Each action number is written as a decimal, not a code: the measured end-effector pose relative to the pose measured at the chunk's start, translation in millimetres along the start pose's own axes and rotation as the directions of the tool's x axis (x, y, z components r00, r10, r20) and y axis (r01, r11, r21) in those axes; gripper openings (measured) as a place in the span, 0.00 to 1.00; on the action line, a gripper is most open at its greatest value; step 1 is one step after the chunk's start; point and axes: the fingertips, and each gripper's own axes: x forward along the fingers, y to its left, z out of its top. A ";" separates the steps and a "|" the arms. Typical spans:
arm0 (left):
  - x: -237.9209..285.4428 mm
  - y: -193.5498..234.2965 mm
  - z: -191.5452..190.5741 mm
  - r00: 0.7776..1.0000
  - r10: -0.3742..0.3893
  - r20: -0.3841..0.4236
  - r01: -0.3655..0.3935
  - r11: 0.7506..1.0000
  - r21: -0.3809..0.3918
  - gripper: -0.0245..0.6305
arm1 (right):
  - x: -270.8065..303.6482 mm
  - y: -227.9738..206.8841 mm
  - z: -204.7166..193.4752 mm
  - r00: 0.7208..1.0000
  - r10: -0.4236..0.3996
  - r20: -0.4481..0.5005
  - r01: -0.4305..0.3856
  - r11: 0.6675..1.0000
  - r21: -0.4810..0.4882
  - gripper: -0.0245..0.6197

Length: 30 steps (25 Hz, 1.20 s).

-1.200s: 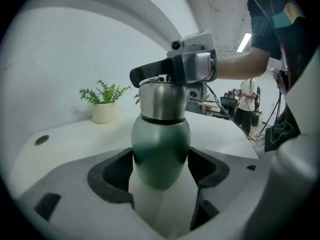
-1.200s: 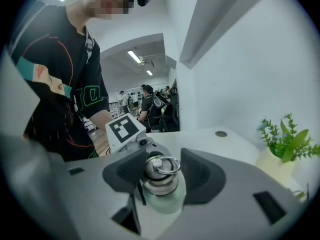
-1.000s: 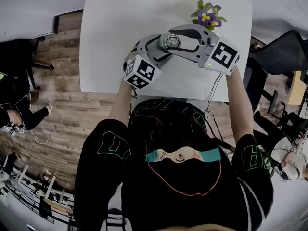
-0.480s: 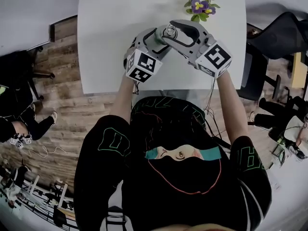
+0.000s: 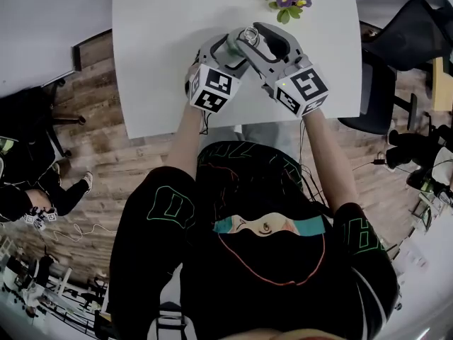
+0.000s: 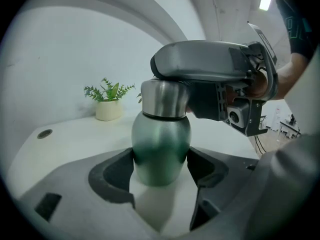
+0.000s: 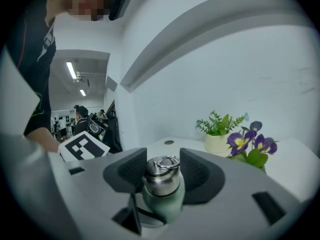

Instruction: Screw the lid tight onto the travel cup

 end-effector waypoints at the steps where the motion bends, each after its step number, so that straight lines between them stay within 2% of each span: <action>1: 0.2 -0.4 -0.3 1.000 0.000 -0.001 0.000 1.000 -0.002 0.56 | -0.4 -0.2 -0.5 1.000 -0.004 0.001 0.004 1.000 0.004 0.36; 8: -0.2 -0.1 -1.0 1.000 0.002 -0.001 -0.002 1.000 -0.017 0.56 | 0.3 0.6 -1.0 1.000 0.022 -0.005 -0.022 1.000 -0.003 0.37; 13: 0.3 0.6 -1.9 1.000 0.000 -0.004 0.000 1.000 -0.023 0.56 | 3.3 2.4 -0.7 0.994 0.100 -0.045 -0.103 0.993 -0.061 0.39; 17: -2.4 -0.6 -2.1 1.000 -0.001 -0.006 0.000 1.000 -0.026 0.56 | 2.6 7.9 -0.2 0.977 0.195 -0.091 -0.204 0.973 -0.105 0.44; 24: -3.2 -1.0 -1.8 1.000 -0.007 0.002 0.007 0.999 -0.031 0.56 | 1.6 19.4 -1.1 0.896 0.402 -0.190 -0.434 0.884 -0.176 0.45; 30: -2.0 -1.7 -2.7 1.000 -0.003 0.000 0.003 0.999 -0.039 0.56 | 4.1 23.8 -1.6 0.797 0.539 -0.270 -0.593 0.783 -0.188 0.45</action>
